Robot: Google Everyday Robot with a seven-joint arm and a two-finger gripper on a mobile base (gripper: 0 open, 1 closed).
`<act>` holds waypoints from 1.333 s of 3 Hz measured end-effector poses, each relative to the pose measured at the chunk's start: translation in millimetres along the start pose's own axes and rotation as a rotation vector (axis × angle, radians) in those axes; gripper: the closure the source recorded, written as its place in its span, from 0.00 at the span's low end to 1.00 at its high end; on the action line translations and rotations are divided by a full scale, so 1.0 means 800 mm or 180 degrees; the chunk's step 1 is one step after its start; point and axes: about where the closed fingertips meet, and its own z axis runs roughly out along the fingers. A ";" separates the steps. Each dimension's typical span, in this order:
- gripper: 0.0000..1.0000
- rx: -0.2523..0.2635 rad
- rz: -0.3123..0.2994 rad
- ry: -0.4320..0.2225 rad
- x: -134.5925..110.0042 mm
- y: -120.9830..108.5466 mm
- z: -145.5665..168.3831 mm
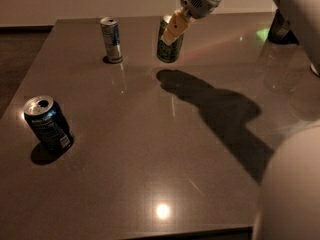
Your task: Move green can near redbull can
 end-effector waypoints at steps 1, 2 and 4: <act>1.00 0.0141 0.0146 0.0083 -0.039 -0.001 0.024; 1.00 0.0197 0.0231 0.0158 -0.064 0.014 0.055; 0.99 -0.0017 0.0084 0.0252 -0.096 0.046 0.106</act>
Offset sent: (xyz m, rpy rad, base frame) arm 0.0321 0.0809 -0.0112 -0.0452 0.0090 -0.1465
